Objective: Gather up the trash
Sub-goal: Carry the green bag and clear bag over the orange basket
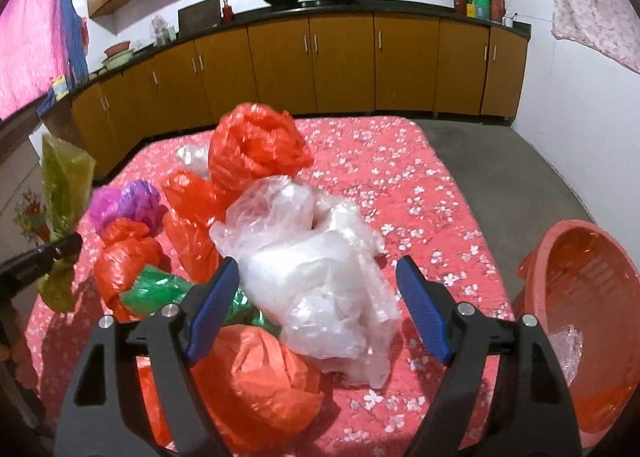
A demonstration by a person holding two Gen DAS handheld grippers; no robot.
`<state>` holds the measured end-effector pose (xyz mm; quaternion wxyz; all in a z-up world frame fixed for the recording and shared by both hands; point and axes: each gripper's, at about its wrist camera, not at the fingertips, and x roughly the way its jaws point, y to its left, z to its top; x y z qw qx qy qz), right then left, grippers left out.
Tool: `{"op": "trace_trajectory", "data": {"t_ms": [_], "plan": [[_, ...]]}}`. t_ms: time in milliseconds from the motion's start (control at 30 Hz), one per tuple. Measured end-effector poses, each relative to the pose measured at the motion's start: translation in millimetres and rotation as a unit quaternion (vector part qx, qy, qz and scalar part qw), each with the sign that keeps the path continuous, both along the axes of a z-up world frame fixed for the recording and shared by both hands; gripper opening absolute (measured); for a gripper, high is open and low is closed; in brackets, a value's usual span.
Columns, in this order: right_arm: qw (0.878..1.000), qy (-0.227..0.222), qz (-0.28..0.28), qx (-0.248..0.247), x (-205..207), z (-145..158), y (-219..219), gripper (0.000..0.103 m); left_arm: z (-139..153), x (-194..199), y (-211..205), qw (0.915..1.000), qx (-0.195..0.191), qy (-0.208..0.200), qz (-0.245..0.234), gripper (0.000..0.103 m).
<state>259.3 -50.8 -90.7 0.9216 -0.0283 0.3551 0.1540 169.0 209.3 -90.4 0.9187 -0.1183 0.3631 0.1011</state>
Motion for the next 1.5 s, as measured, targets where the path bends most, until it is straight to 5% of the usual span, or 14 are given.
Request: {"op": "trace_trajectory", "data": {"t_ms": [100,300,833,1500], "plan": [[1.0,0.009,0.012,-0.011,2,-6,6,0.06,-1,0,0,1.0,-0.004,0.002,0.002,0.028],[1.0,0.003,0.018,-0.012,-3,-4,7,0.05,6,-1,-3,1.0,-0.003,-0.003,0.0,0.028],[0.998,-0.033,-0.005,0.047,-35,38,-40,0.049,36,-13,-26,0.9989,-0.008,-0.039,-0.024,0.028],[0.988,-0.061,-0.133,0.054,-72,55,-156,0.049,64,-8,-136,0.9859,-0.018,-0.066,-0.153,0.028]]}}
